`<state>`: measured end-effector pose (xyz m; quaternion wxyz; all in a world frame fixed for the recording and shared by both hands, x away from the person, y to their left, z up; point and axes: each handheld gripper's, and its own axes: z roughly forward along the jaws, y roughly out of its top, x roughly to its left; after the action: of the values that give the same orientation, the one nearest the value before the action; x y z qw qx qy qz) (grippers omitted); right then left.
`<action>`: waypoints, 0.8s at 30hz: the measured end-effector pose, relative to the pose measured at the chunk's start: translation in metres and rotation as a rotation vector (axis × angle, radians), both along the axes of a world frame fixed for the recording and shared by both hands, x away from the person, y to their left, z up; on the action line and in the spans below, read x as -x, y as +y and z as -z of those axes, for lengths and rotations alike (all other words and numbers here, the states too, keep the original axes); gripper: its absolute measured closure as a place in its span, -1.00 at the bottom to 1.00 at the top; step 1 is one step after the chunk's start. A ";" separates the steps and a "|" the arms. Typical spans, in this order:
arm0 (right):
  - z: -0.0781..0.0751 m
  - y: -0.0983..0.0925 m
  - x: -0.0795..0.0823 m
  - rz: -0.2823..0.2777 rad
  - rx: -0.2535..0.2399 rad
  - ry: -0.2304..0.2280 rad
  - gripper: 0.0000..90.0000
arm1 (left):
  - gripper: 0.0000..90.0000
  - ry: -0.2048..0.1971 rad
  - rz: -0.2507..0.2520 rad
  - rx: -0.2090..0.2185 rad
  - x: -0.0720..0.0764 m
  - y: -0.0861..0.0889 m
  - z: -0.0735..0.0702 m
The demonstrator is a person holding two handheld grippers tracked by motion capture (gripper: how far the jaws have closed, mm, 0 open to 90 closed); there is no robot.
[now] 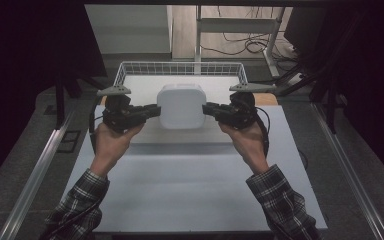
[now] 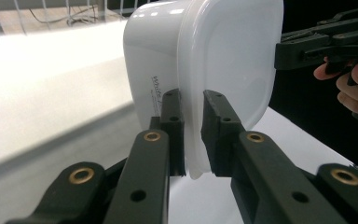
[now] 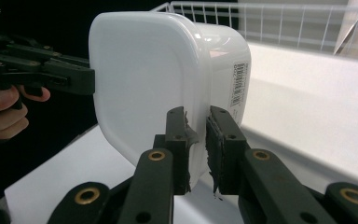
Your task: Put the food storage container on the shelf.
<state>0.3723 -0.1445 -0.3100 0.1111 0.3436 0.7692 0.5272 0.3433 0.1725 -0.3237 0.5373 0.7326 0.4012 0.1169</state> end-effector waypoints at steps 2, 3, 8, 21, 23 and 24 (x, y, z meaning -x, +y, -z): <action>-0.009 0.002 -0.010 0.006 -0.003 -0.004 0.74 | 0.77 -0.012 -0.011 -0.005 -0.008 0.001 -0.010; -0.009 0.002 -0.010 0.006 -0.003 -0.004 0.74 | 0.77 -0.012 -0.011 -0.005 -0.008 0.001 -0.010; -0.020 0.007 -0.025 0.027 -0.001 -0.007 0.72 | 0.77 -0.014 -0.025 -0.021 -0.023 0.001 -0.021; -0.015 0.010 -0.062 0.073 -0.011 0.102 0.68 | 0.65 0.025 -0.047 -0.045 -0.056 -0.006 -0.021; -0.014 0.009 -0.065 0.080 -0.018 0.108 0.67 | 0.59 0.025 -0.045 -0.046 -0.057 -0.007 -0.020; -0.013 0.009 -0.066 0.082 -0.027 0.111 0.66 | 0.57 0.023 -0.047 -0.048 -0.059 -0.008 -0.020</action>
<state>0.4386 -0.1352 -0.2966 0.0852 0.4052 0.7521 0.5128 0.4019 0.1646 -0.3035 0.5119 0.7370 0.4216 0.1307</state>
